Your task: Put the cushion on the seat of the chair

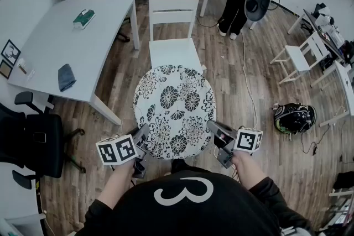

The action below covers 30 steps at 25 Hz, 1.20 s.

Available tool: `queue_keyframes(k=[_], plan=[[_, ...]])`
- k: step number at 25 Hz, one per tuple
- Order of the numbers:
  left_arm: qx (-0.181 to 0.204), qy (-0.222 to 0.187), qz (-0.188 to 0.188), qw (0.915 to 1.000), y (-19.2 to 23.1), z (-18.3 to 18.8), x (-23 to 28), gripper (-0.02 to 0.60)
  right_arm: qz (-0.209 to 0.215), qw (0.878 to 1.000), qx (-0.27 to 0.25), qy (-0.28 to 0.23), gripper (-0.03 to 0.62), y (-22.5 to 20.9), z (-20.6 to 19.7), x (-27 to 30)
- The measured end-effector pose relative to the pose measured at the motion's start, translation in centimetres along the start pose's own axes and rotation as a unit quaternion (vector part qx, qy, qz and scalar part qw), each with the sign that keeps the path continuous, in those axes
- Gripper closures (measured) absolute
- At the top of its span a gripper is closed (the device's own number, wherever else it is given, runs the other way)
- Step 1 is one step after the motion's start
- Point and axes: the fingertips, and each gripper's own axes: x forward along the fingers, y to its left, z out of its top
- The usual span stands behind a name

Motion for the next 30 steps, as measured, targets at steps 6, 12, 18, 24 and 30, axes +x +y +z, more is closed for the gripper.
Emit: queue_keyframes(k=[6, 12, 18, 24, 30], plan=[[0.002, 0.004, -0.006, 1.0000, -0.9, -0.9, -0.1, 0.541, 0.000, 1.000, 0.015, -0.011, 0.573, -0.4, -0.6, -1.1], [0.010, 0.001, -0.004, 0.9999, -1.7, -1.6, -0.6, 0.541, 0.005, 1.000, 0.022, -0.021, 0.574, -0.4, -1.3, -2.3], [0.004, 0.002, -0.010, 0.9999, -2.1, -2.3, -1.1, 0.541, 0.032, 0.998, 0.039, -0.029, 0.572, 0.2, -1.8, -2.5], [0.002, 0.012, -0.008, 0.9999, -1.7, -1.7, -0.3, 0.541, 0.046, 0.997, 0.049, -0.034, 0.572, 0.1, -1.3, -1.8], [0.003, 0.024, 0.003, 0.9997, -2.5, -2.5, 2.1, 0.541, 0.054, 0.995, 0.070, -0.039, 0.572, -2.6, -0.4, -2.1]])
